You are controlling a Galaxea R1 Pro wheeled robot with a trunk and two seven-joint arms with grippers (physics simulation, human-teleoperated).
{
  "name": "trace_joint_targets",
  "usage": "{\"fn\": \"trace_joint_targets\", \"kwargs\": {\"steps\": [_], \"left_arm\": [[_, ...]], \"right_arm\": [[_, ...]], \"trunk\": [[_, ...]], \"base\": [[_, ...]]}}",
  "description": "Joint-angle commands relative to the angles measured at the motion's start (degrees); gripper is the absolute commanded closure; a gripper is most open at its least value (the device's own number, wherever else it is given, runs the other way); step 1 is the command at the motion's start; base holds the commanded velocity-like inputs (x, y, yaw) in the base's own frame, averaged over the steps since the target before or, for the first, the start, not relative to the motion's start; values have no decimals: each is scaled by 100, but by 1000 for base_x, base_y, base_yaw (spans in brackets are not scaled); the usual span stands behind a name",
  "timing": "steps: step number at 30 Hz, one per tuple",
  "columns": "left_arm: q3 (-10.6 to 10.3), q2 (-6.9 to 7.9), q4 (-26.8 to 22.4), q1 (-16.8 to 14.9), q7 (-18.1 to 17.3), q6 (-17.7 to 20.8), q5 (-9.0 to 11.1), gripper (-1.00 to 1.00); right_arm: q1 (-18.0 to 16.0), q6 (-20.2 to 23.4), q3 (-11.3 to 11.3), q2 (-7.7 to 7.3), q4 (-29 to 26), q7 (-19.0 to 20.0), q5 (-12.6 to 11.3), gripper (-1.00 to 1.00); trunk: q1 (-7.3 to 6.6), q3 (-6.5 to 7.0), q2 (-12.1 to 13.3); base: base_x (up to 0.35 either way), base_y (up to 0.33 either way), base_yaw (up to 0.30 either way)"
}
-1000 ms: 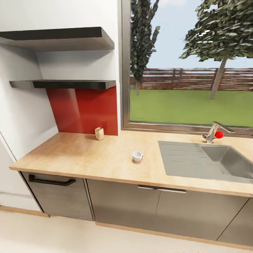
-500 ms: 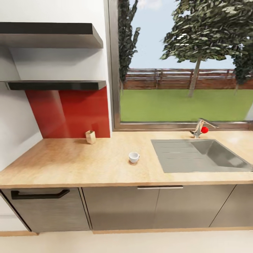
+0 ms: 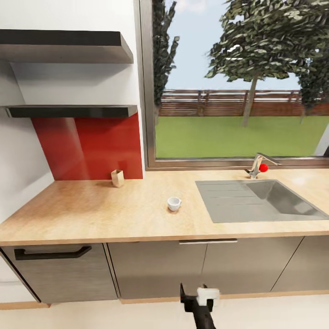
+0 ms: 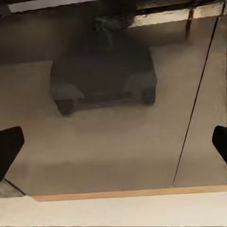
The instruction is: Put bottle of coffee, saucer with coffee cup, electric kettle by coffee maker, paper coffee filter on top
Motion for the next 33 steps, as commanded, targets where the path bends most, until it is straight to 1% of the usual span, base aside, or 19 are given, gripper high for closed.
{"fn": "trace_joint_targets", "kwargs": {"steps": [1,2,3,4,5,6,8,11,12,14,15,16,18,19,20,21,24,26,33], "left_arm": [[-69,36,2,-3,21,-7,22,-100],[-79,88,-2,-6,20,-6,13,-100],[-83,143,-11,-8,20,-5,9,-100],[-89,248,-36,-14,19,-5,5,-100],[-91,281,-46,-17,19,-4,4,-100],[-93,312,-56,-19,19,-4,-16,-100],[-98,318,-61,-20,19,-4,-86,-100],[-106,312,-62,-19,19,-7,-133,-100],[-114,305,-55,-15,21,-5,-146,-100],[-113,299,-39,-13,19,-3,-153,-100],[-108,298,-32,-12,19,1,-154,-100],[-106,297,-22,-12,19,6,-155,-100],[-98,301,12,-10,19,31,-154,-100],[-98,306,16,-9,19,40,-153,-100],[-96,317,40,-4,22,61,-150,-100],[-96,322,78,0,24,73,-149,-100],[-95,320,410,10,35,93,-147,-100],[-92,327,484,58,51,98,-147,-100],[-86,342,533,431,98,97,-135,-100]], "right_arm": [[-3,-338,79,0,-510,-51,-54,-100],[-3,-493,97,2,-952,-61,-59,-100],[-3,-552,106,6,-1233,-64,-60,-100],[-3,-610,116,10,-1807,-71,-62,-100],[-3,-623,118,11,-2102,-74,-63,-100],[-3,-634,120,13,-2654,-77,-63,-100],[-3,-580,122,13,-3259,-97,-64,-100],[-3,-193,123,13,-3841,-172,-68,-100],[-6,443,123,13,-4280,-303,-71,-100],[-36,1697,122,13,-4777,-546,-72,-100],[-95,2337,122,13,-4937,-613,-70,-100],[-174,2749,122,13,-5023,-651,-68,-100],[-511,3946,110,10,-5229,-841,-61,-100],[-561,4142,107,9,-5263,-892,-62,-100],[-667,4693,101,7,-5373,-1046,-62,-100],[-709,5012,99,6,-5448,-1132,-63,-100],[-774,5839,96,3,-5589,-1272,-59,-100],[-782,6024,86,0,-5607,-1307,-56,-100],[-785,6557,78,-11,-5614,-1327,-63,-100]], "trunk": [[3,-14,-12],[3,-14,-12],[3,-14,-12],[3,-14,-12],[3,-14,-12],[3,-14,-12],[3,-14,-12],[3,-14,-12],[3,-14,-12],[3,-14,-12],[3,-14,-12],[3,-14,-12],[3,-14,-12],[3,-14,-12],[3,-14,-12],[3,-14,-12],[3,-14,-12],[3,-14,-12],[3,-14,-12]], "base": [[0,0,0],[0,0,0],[0,0,0],[0,0,0],[0,0,0],[0,0,0],[0,0,0],[0,0,0],[0,0,0],[0,0,0],[0,0,0],[0,0,0],[0,0,0],[0,0,0],[23,0,0],[90,0,0],[228,0,0],[303,0,0],[321,61,0]]}}
